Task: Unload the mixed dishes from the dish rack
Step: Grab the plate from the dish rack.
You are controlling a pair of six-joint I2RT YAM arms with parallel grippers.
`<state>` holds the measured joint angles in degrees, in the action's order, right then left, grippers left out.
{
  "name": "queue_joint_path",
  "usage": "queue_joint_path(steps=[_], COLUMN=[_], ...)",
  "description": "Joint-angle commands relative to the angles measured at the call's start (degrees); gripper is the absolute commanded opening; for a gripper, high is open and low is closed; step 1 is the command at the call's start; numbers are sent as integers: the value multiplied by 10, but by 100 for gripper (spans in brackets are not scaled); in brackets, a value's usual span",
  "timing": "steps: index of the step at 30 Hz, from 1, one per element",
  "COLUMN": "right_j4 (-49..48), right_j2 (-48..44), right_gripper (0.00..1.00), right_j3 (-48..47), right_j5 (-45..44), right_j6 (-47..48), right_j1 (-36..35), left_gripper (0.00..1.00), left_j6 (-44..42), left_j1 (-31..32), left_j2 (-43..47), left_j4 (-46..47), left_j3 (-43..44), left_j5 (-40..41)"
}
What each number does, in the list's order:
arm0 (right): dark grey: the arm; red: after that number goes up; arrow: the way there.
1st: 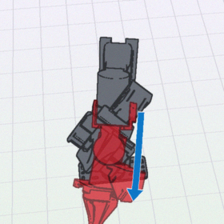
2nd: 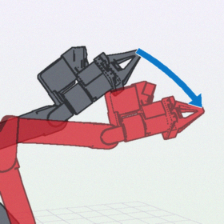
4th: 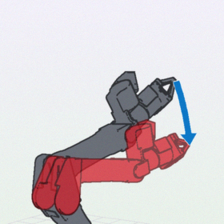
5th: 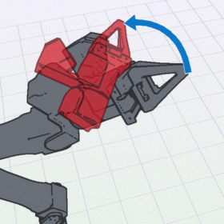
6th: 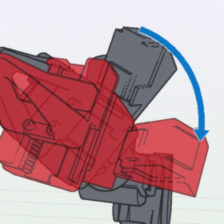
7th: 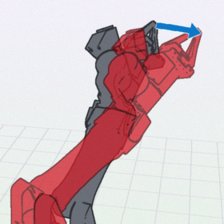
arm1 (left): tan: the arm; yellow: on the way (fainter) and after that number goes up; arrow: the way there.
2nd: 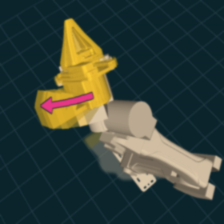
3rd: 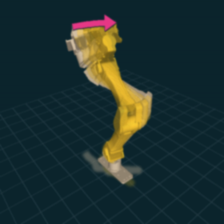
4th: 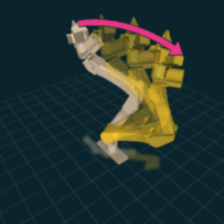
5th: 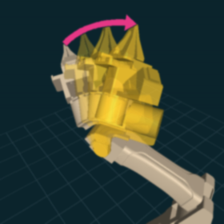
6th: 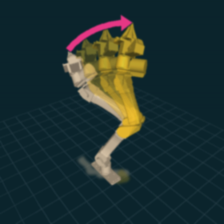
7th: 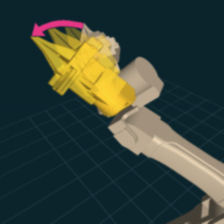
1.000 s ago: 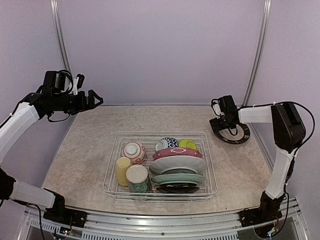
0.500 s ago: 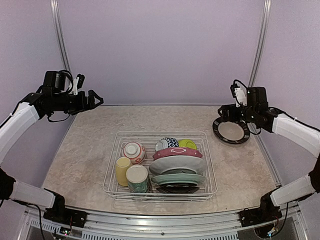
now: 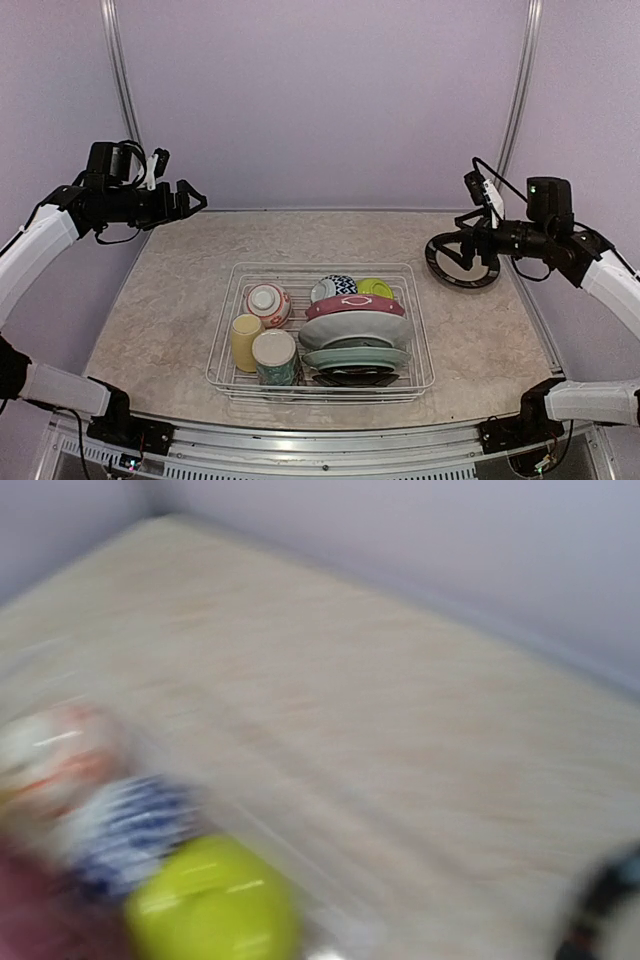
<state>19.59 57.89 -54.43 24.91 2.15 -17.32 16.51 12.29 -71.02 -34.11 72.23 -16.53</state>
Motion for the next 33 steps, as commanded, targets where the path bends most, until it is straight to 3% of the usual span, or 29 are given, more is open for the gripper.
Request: queue_joint_path(steps=[1, 4, 13, 24, 33], right_j4=[77, 90, 144, 218, 224], right_j2=[-24, -20, 42, 135, 172], right_gripper=[100, 99, 90, 61, 51], right_j3=[-20, -20, -51, -103, -111], right_j5=[234, 276, 256, 260, 262], right_j6=[62, 75, 133, 176, 180], right_j1=[-22, -59, -176, -232, -249], left_gripper=[99, 99, 99, 99, 99], left_j6=[4, 6, 8, 9, 10], left_j1=[-3, -3, -3, -2, -2], left_j2=[-6, -10, -10, -13, -18], left_j4=[-9, -10, -10, -12, -13], left_j3=[3, 5, 5, 5, 6], left_j5=[-7, -10, -12, -13, -15])
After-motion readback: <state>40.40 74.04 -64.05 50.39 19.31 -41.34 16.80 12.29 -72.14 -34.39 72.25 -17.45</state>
